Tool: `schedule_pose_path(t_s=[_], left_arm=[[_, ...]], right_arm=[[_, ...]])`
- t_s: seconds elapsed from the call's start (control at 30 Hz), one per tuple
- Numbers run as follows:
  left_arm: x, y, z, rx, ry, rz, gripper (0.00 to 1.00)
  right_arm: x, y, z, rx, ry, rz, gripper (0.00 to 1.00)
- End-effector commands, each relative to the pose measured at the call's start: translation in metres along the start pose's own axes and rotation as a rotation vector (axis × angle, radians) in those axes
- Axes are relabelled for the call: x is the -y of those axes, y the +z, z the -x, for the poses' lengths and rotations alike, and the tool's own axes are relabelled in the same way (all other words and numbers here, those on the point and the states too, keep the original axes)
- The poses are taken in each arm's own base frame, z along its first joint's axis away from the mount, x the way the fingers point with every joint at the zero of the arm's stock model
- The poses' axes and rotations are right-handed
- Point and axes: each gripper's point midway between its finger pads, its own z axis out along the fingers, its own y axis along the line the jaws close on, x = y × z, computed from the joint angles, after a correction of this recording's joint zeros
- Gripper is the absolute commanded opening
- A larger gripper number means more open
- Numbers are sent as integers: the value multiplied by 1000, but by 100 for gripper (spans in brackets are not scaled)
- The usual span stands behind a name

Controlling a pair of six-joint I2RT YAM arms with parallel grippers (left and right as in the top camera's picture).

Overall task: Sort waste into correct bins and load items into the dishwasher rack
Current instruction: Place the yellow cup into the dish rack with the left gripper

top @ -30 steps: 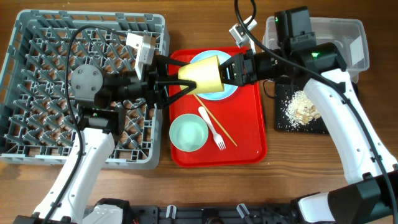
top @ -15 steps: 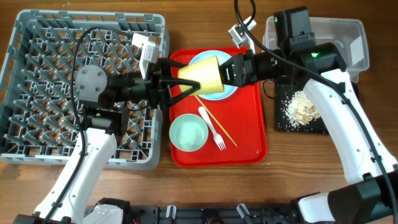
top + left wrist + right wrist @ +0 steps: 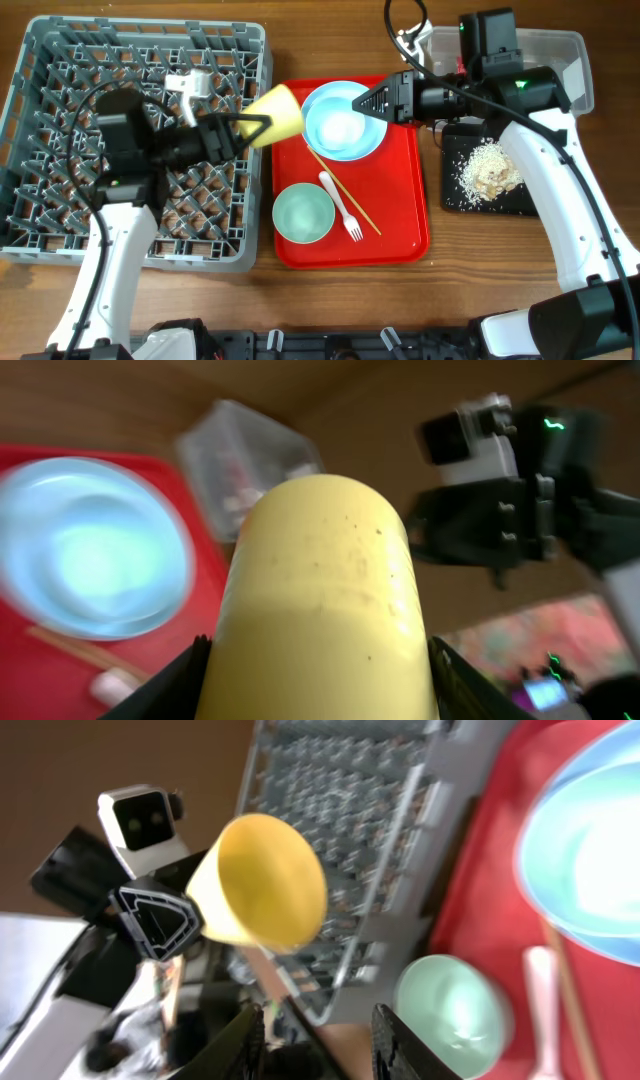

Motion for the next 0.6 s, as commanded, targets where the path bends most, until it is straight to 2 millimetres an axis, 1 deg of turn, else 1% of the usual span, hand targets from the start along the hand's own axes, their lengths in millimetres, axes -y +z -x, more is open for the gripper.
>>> schedule_pose_path(t_s=[0.0, 0.03, 0.07, 0.1, 0.17, 0.23, 0.27, 0.33, 0.37, 0.4, 0.43, 0.47, 0.57], left_arm=[[-64, -35, 14, 130, -30, 333, 13], [-73, -48, 14, 148, -79, 411, 8], [-79, -63, 15, 166, -123, 498, 4], [-82, -76, 17, 184, -153, 578, 4], [-84, -116, 17, 216, -232, 821, 4], [-84, -153, 13, 218, -278, 1043, 4], [-84, -168, 10, 221, -288, 1131, 4], [-88, -189, 0, 208, -311, 1261, 4], [-92, -198, -9, 181, -335, 1324, 4], [-97, -199, -18, 140, -365, 1345, 4], [-101, -198, -23, 115, -384, 1351, 5], [-107, -197, -30, 74, -415, 1361, 9], [-127, -192, -36, 12, -461, 1373, 9]], right_arm=[[39, -2, 1, 21, 31, -200, 36], [49, -5, -2, 14, 31, -260, 36], [62, -9, -7, 7, 47, -331, 35], [70, -12, -11, -3, 54, -382, 35], [85, -20, -15, -9, 72, -463, 34], [87, -22, -15, -8, 78, -470, 34], [87, -22, -15, -8, 79, -470, 34], [87, -22, -15, -8, 79, -470, 34], [87, -22, -15, -9, 80, -470, 34], [87, -22, -15, -9, 80, -470, 34], [87, -22, -15, -9, 80, -470, 34], [87, -22, -16, -11, 82, -470, 34], [87, -22, -17, -15, 86, -472, 34]])
